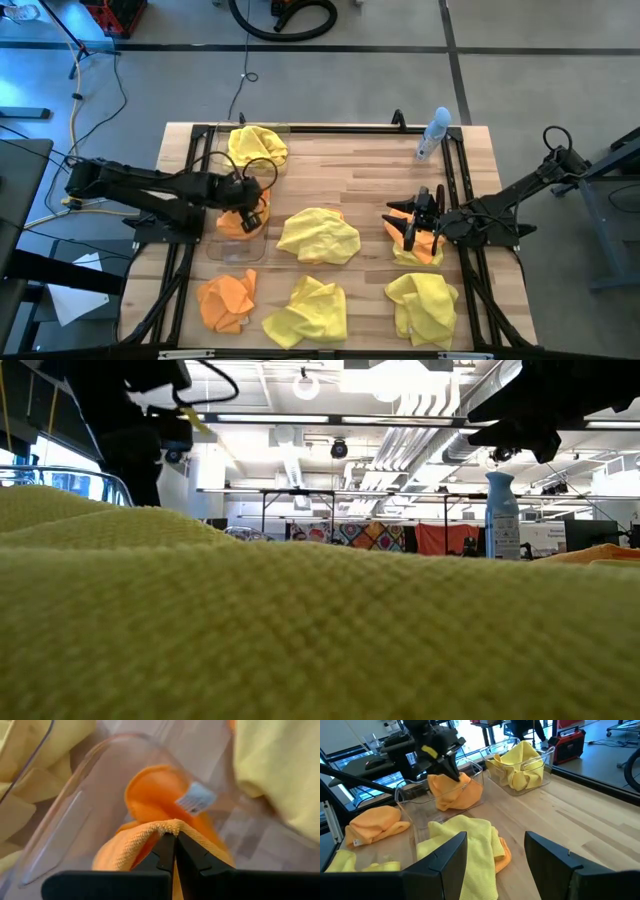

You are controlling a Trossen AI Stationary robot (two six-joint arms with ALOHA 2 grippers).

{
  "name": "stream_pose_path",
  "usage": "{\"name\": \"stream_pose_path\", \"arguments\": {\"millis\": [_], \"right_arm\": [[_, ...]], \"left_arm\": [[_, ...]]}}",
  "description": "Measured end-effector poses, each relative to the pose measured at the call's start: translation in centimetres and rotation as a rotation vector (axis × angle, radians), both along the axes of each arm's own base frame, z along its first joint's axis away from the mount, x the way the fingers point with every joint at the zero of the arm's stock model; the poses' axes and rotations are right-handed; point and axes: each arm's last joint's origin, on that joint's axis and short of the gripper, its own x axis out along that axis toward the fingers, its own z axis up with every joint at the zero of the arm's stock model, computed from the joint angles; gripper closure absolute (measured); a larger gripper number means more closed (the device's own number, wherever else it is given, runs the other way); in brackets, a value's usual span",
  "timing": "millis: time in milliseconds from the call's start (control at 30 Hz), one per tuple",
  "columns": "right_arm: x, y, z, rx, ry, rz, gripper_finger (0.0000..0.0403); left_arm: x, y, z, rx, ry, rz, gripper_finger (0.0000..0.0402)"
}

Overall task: Sort microfiber towel by color & place in baskets
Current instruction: Put the orange microfiber towel into the bottom transparent bin

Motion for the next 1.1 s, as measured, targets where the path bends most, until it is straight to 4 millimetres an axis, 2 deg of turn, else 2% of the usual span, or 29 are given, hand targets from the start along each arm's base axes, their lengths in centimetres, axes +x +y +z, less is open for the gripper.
{"name": "stream_pose_path", "arguments": {"millis": [233, 467, 700, 900, 1100], "right_arm": [[0.0, 0.0, 0.0, 0.000, 0.000, 0.000, 0.0211], [0.0, 0.0, 0.0, 0.003, -0.001, -0.001, 0.0211], [0.0, 0.1, 0.0, 0.008, 0.004, 0.018, 0.0211], [0.0, 0.1, -0.1, 0.013, 0.008, 0.032, 0.0211], [0.0, 0.1, -0.1, 0.023, 0.010, 0.048, 0.0211]], "left_arm": [[0.8, 1.4, -1.7, -0.025, 0.112, 0.000, 0.0401], [1.9, 1.5, -3.8, -0.052, 0.206, -0.002, 0.0401], [2.5, 1.4, -5.1, -0.069, 0.237, -0.005, 0.0401], [2.9, 1.1, -5.0, -0.101, 0.180, -0.020, 0.0397], [3.0, 0.9, -3.9, -0.163, 0.140, -0.045, 0.0363]]}}
